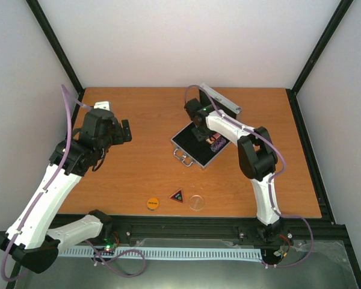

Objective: Pack up texas hold em set

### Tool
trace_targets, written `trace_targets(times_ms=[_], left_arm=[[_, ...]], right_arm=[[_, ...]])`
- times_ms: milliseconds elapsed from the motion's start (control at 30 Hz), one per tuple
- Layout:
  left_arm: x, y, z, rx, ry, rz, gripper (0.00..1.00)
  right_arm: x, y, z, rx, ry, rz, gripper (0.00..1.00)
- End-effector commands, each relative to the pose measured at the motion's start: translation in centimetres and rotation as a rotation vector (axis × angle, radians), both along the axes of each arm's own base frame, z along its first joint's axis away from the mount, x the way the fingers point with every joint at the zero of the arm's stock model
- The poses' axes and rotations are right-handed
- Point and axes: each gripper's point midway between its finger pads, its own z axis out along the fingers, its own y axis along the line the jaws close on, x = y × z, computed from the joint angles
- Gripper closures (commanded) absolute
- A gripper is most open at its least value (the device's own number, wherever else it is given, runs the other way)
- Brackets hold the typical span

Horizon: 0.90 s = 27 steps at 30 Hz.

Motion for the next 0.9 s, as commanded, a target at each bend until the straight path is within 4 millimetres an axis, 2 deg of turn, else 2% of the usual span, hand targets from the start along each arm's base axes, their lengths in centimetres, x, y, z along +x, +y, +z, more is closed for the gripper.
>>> trace_targets(times_ms=[0, 233, 333, 433, 667, 867], left_arm=[[0.0, 0.5, 1.1, 0.002, -0.039, 0.010, 0.00], [0.0, 0.6, 0.9, 0.010, -0.033, 0.015, 0.00], [0.0, 0.6, 0.9, 0.010, -0.033, 0.018, 0.00], [0.1, 0.5, 0.9, 0.009, -0.034, 0.016, 0.00], [0.1, 0.4, 0.6, -0.003, -0.030, 0.018, 0.00], [-0.4, 1.6, 0.9, 0.022, -0.061, 0.054, 0.00]], right_arm=[[1.0, -0.5, -1.8, -0.050, -0.004, -0.027, 0.74], [1.0, -1.1, -3.8, -0.073, 0.023, -0.035, 0.74], [0.6, -1.4, -3.8, -0.073, 0.022, -0.040, 0.74], [0.7, -1.5, -2.5, -0.065, -0.004, -0.043, 0.74], [2.0, -1.2, 2.4, -0.035, -0.101, -0.042, 0.74], [2.9, 0.1, 3.4, 0.021, -0.113, -0.045, 0.74]])
